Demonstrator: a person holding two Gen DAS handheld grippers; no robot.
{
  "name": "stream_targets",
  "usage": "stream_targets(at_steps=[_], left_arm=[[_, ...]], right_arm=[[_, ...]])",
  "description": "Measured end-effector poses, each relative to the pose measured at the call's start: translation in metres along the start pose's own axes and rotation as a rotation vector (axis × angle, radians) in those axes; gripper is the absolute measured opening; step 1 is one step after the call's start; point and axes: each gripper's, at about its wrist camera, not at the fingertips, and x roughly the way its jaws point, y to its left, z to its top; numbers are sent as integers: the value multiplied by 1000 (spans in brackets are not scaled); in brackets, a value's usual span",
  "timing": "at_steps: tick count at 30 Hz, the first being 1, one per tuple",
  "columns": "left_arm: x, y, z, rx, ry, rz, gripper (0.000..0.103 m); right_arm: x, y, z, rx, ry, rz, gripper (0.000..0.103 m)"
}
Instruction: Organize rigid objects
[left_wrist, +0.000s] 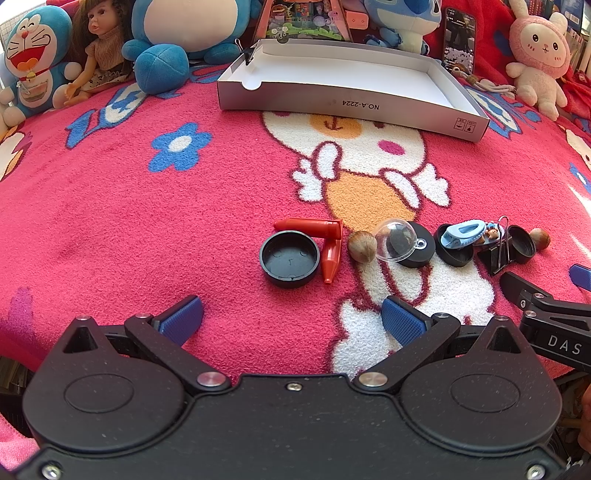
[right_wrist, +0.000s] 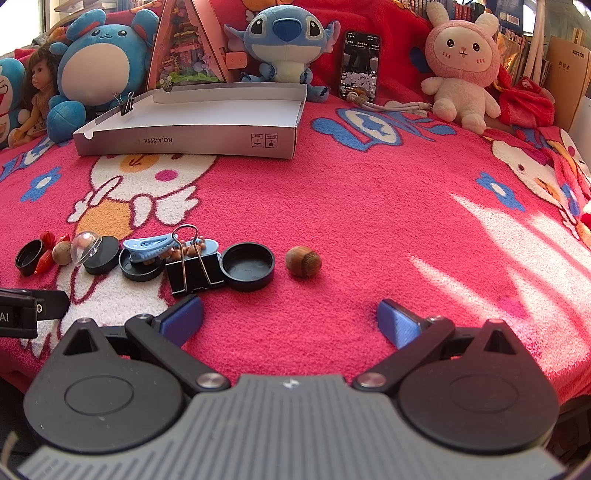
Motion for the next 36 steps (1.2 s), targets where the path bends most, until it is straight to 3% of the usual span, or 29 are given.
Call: stream_targets(at_steps=[11,18,22,26,27,29,30,33,36], left_arm=[[-4,4,-5,27,-29,-26,103],[-8,4,-15,20,-92,-24,103],[-15,9,-18,13,-125,-37,92],[-23,7,-22,61,-180,-38,65],[-26,7,-22,63,-195,-34,55],[-28,8,-22,58,-210,-23,45],[-28,9,-21,52,-218,-19,44],[-28,13,-19,47,-227,-15,41],[-27,16,-16,46,-235,-19,41]], right_arm=[[-3,-2,-10,7,-51,5,103],[-6,-3,-15,18,-92,8,103],[-12,-7,-11,46,-102,45,103],[-24,-4,-12,1,-165,58,90],[-27,-3,-11,-10,-181,55,84],[-29,-5,-9,-15,-186,54,73],[-28,-6,-7,-12,-181,55,61],[-25,-11,-5,2,-166,72,43],[-24,-11,-4,8,-164,95,34]])
